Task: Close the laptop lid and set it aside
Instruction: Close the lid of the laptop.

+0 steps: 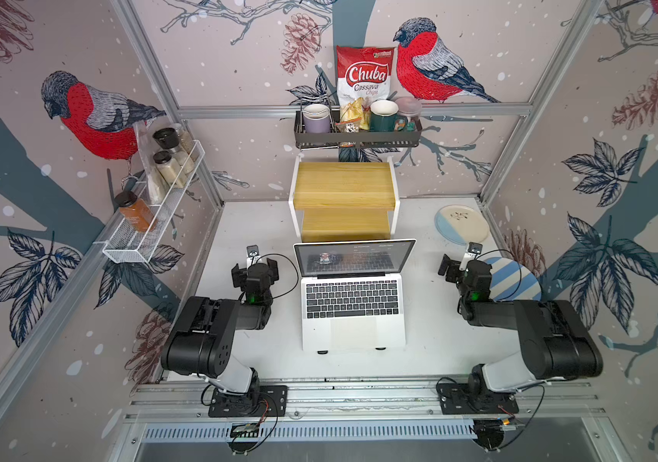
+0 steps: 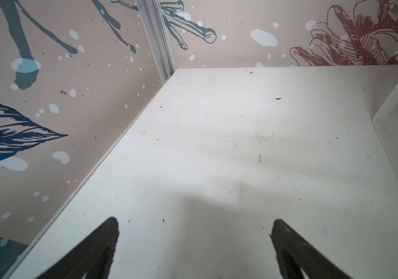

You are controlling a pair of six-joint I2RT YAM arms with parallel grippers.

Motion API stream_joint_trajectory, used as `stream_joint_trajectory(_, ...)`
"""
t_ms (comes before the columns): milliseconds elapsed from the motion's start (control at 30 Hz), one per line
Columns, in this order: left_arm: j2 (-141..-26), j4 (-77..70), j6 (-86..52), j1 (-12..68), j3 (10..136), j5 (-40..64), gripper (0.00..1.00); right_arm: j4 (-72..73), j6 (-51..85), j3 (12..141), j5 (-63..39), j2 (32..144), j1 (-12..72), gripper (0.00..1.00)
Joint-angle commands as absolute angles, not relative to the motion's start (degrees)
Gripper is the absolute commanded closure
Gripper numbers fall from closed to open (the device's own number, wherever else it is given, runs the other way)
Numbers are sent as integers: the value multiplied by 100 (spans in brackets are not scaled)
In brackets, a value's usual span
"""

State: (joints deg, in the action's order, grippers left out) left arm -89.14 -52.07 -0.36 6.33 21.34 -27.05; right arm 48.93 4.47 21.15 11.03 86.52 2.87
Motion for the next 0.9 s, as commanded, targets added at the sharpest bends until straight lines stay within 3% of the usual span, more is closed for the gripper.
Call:
stream_joint_trajectory(0,-8920,-5414,-2,615,2122,-2689,3,4983,457,2127,1134,8639,290,0)
stream_joint_trajectory(567,-8920,-5412,-5,615,2116,-2681,3,5009,452,2114,1143,8617,290,0)
stream_joint_trajectory(667,-8788,-5706,46,691,1896,-2769,3,4967,289,2063,1566,8302,523,0)
stream_joint_trajectory(767,-8033,-5756,206,1084,1575,-3612,3,3483,467,2348,2081,7464,781,0)
stream_joint_trajectory(867,-6897,-4132,-614,1182,1802,-4349,3,1628,1270,2891,2415,6769,740,0)
